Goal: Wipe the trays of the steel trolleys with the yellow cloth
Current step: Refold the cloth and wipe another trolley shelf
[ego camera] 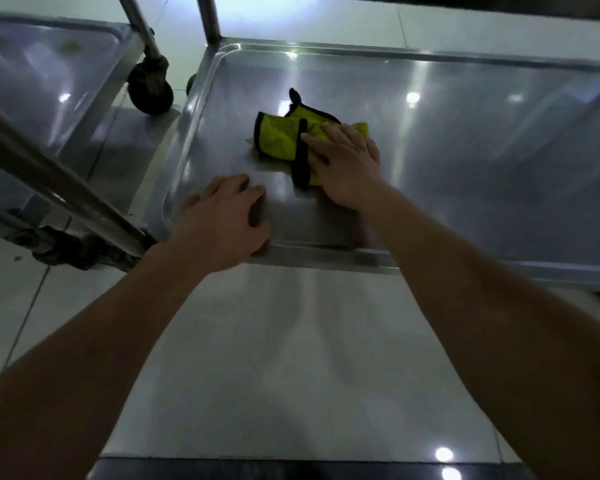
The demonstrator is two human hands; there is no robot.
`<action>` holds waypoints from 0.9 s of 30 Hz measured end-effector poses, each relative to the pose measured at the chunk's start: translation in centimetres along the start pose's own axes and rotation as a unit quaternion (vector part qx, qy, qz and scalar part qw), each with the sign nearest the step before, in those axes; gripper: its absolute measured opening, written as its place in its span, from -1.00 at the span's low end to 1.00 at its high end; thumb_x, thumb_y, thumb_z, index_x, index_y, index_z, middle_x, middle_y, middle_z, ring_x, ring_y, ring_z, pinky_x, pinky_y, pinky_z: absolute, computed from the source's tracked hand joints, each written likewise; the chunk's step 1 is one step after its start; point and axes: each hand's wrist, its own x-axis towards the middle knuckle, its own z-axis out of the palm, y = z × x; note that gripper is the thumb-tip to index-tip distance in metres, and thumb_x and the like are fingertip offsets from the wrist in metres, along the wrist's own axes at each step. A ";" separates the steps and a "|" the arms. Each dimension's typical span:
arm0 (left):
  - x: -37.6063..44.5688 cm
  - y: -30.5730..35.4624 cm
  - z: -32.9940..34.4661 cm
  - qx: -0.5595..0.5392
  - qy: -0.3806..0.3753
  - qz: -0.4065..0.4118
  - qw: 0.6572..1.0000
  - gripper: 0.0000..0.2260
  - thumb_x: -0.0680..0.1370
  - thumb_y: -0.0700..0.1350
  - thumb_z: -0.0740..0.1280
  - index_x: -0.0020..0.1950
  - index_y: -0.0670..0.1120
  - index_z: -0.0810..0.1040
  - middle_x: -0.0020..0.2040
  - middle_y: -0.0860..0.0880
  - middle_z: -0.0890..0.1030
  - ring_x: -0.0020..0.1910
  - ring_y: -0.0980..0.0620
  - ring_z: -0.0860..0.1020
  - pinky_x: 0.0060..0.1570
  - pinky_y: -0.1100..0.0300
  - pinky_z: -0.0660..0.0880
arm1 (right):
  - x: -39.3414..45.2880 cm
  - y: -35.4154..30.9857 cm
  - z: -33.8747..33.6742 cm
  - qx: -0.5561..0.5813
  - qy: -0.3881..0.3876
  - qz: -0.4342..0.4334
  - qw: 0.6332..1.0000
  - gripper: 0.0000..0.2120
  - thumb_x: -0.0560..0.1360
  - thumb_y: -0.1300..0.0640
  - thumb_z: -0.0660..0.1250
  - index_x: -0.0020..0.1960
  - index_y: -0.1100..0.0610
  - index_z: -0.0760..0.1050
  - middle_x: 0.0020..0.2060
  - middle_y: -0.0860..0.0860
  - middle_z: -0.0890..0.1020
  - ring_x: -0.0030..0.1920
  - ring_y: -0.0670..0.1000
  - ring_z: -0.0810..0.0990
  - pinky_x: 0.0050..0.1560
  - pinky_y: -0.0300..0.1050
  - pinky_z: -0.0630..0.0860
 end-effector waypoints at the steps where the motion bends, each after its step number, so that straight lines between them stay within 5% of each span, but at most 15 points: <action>1: 0.0 0.5 -0.3 -0.002 0.000 -0.013 1.000 -0.42 0.53 0.17 0.29 0.53 0.07 0.31 0.57 0.00 0.23 0.55 -0.08 0.18 0.44 -0.19 0.26 | -1.2 1.6 -0.4 -0.003 0.007 0.009 1.000 -0.57 0.66 -0.18 0.02 0.52 -0.31 0.22 0.60 -0.11 0.13 0.60 0.01 -0.01 0.56 0.10 -0.12; 4: 0.0 4.1 -0.8 -0.010 0.010 -0.012 1.000 -0.58 0.44 0.03 0.38 0.28 -0.03 0.51 0.33 -0.08 0.43 0.35 -0.18 0.37 0.25 -0.11 0.42 | -4.9 5.7 -1.4 -0.010 0.021 0.037 0.999 -0.58 0.66 -0.18 0.03 0.52 -0.30 0.22 0.60 -0.11 0.14 0.60 0.01 0.00 0.55 0.09 -0.10; 7: -1.0 9.4 0.4 -0.040 0.033 0.088 0.995 -0.76 0.49 -0.01 0.35 0.12 -0.03 0.57 0.19 -0.05 0.48 0.20 -0.14 0.43 0.05 0.04 0.43 | -8.8 9.1 -2.6 -0.027 0.023 0.072 0.997 -0.58 0.67 -0.17 0.03 0.53 -0.29 0.20 0.60 -0.09 0.14 0.60 0.02 0.00 0.55 0.09 -0.08; 14: -2.8 15.4 4.6 -0.043 0.035 0.141 0.989 -0.68 0.59 0.12 0.25 0.24 0.02 0.61 0.38 -0.04 0.44 0.41 -0.12 0.33 0.38 -0.19 0.33 | -19.1 14.1 -5.3 -0.031 0.046 0.175 0.983 -0.57 0.69 -0.11 0.05 0.55 -0.23 0.21 0.59 -0.05 0.17 0.59 0.03 0.03 0.55 0.07 -0.05; 27: -3.9 14.9 5.1 -0.038 0.027 0.139 0.989 -0.55 0.51 0.16 0.33 0.35 0.02 0.48 0.46 -0.07 0.32 0.51 -0.20 0.15 0.43 -0.34 0.13 | -21.0 10.9 -4.6 -0.121 -0.054 0.194 0.972 -0.47 0.67 -0.06 -0.01 0.60 -0.22 -0.07 0.63 -0.04 -0.01 0.60 0.09 -0.02 0.51 0.20 -0.01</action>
